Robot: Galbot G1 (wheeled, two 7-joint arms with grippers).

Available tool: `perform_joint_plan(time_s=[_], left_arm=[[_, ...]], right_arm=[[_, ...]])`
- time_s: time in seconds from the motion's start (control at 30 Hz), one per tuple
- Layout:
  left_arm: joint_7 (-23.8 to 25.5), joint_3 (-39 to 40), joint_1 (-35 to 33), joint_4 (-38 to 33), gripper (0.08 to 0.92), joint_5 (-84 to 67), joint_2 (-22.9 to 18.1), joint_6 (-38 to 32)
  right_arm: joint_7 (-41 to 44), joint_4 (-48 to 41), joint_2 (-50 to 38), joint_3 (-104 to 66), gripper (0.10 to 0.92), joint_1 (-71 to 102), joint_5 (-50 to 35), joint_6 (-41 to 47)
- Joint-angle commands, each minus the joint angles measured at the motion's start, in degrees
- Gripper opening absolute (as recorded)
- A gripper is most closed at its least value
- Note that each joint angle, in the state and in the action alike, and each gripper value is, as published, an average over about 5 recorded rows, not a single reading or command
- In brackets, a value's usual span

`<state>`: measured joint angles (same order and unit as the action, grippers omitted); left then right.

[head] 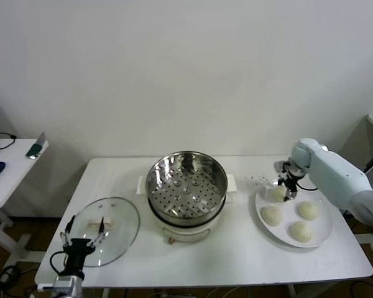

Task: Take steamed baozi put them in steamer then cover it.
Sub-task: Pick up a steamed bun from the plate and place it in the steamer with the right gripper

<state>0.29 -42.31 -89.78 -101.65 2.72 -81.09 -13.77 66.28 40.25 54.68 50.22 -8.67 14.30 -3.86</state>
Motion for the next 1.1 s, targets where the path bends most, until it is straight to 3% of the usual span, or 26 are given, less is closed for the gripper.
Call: perform_joint_plan(time_s=[0.03,0.33,0.57,0.77,1.1], left_arm=[[0.0,0.0,-0.6,-0.2,0.823,-0.1,0.0,-0.2],[0.0,0.3,-1.5,-0.4,0.823,0.0,-0.1,-0.6],[0.0,0.6,-2.0,-0.6,0.823,0.3,-0.1,-0.6],[0.0,0.8,-2.1,-0.9,0.823,0.4,0.7,-0.4],[0.1,0.8,-2.5,-1.8,0.823,0.5,1.1,0.0]], right_arm=[[0.4,5.4,-1.2,7.7,0.683,-8.3,-3.1,-3.5],[2.1,17.0,4.1,24.4,0.687,-30.2,-10.9,-13.0],[1.2,22.7,13.1,24.3,0.687,-34.9,-4.5,-22.1],[-0.4,26.7,18.8,23.2,0.687,-33.5,-0.4,-24.8],[-2.0,24.7,24.7,20.5,0.687,-23.3,9.5,-27.7]])
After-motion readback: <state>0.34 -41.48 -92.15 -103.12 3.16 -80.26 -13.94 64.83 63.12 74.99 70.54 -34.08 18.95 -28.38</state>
